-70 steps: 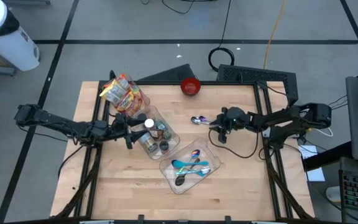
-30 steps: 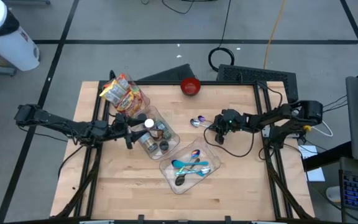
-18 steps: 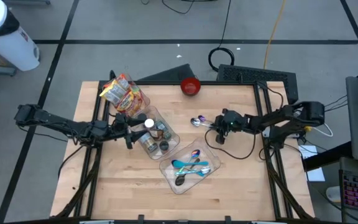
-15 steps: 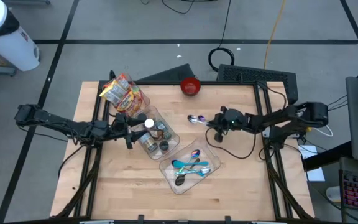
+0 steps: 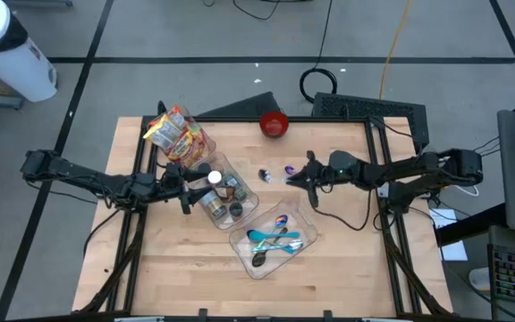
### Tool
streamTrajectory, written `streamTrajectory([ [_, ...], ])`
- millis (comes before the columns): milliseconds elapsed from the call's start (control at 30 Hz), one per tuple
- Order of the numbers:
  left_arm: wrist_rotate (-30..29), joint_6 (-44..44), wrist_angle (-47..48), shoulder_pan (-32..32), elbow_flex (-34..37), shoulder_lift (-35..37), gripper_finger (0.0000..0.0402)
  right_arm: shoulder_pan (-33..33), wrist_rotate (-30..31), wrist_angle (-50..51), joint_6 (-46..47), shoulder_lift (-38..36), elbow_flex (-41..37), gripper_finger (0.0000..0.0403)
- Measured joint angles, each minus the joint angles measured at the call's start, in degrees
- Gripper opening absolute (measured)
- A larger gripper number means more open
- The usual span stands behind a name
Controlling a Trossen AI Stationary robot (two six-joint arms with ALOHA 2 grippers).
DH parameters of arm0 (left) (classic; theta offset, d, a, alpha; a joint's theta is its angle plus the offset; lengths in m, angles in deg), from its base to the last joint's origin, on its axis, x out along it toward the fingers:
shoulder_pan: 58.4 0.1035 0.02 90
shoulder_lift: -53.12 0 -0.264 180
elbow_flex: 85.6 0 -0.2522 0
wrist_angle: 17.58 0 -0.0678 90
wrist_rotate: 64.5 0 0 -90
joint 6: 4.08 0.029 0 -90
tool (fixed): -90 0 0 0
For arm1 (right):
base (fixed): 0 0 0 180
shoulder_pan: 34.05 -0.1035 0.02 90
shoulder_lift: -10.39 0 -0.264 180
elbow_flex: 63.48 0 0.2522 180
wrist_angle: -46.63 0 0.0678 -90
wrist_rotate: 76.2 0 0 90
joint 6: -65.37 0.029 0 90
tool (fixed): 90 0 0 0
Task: Pick & Place Food Item
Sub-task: Put the blue and white spoon into the bottom transparent bin
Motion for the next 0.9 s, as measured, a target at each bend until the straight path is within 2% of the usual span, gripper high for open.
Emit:
streamTrajectory([
  [200,0.00,0.00,0.00,0.00,0.00,0.00,0.0312,-5.74,-3.23,3.64,0.51,0.06,6.43,0.0022],
  [433,-0.01,0.00,0.00,0.00,0.00,0.02,0.0312,-13.01,-9.25,12.55,0.37,0.05,14.19,0.0021],
  [633,-0.02,0.00,0.00,0.00,0.00,0.01,0.0312,-17.49,-11.95,14.94,-0.36,0.22,14.33,0.0021],
  [900,-0.02,0.00,0.00,0.00,0.00,0.02,0.0312,-19.78,-11.84,14.00,1.40,7.01,14.29,0.0022],
])
